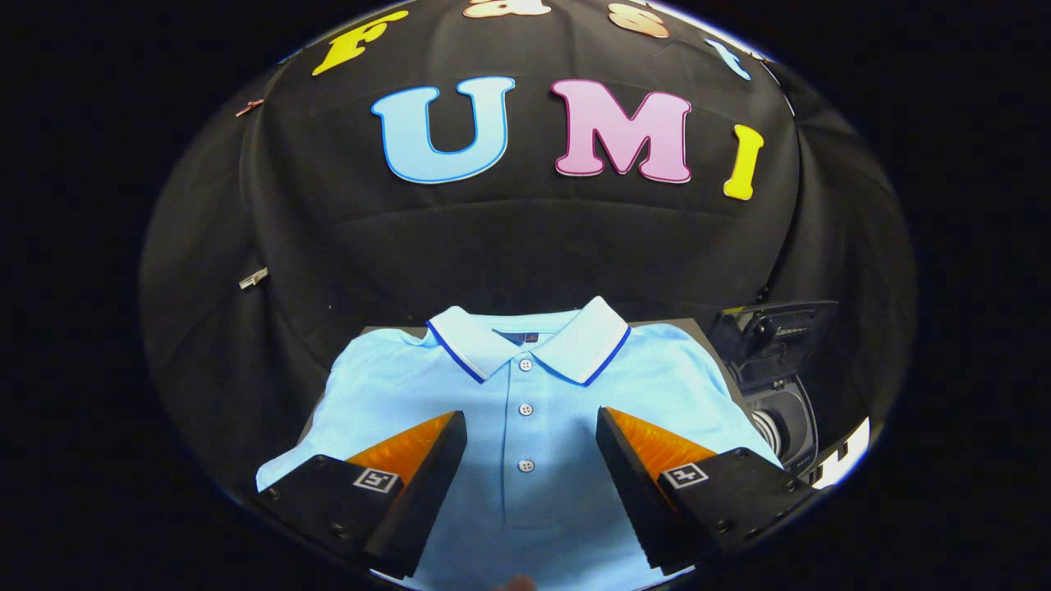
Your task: Put the clothes into the washing machine and then close the washing machine lid.
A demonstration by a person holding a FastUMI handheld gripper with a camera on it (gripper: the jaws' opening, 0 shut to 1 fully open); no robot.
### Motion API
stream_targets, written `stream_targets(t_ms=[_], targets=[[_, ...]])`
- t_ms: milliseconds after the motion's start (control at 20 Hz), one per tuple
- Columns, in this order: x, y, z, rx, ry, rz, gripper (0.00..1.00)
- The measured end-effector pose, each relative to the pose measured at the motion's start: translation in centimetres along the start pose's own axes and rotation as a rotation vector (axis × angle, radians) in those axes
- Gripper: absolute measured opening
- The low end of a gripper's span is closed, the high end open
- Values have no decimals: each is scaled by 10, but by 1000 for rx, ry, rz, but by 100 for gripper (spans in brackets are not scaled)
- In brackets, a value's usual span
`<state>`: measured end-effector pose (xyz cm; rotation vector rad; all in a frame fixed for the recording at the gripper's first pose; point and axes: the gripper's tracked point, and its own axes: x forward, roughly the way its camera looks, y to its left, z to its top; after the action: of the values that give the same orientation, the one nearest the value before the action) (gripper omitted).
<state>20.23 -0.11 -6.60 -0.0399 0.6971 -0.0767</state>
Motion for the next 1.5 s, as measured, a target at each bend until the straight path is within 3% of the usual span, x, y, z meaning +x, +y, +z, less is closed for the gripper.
stream_targets(t_ms=[400, 850, 900, 950, 1100, 1200, 1500], targets=[[1, -5, -18, -63, 170, -19, 100], [4, -7, -17, -16, 260, -43, 99], [5, -8, -18, -19, 263, -41, 97], [6, -9, -18, -15, 266, -36, 88], [6, -9, -16, -22, 265, -33, 88], [5, -8, -18, -37, 262, -25, 64], [5, -7, -18, -29, 289, -11, 63]])
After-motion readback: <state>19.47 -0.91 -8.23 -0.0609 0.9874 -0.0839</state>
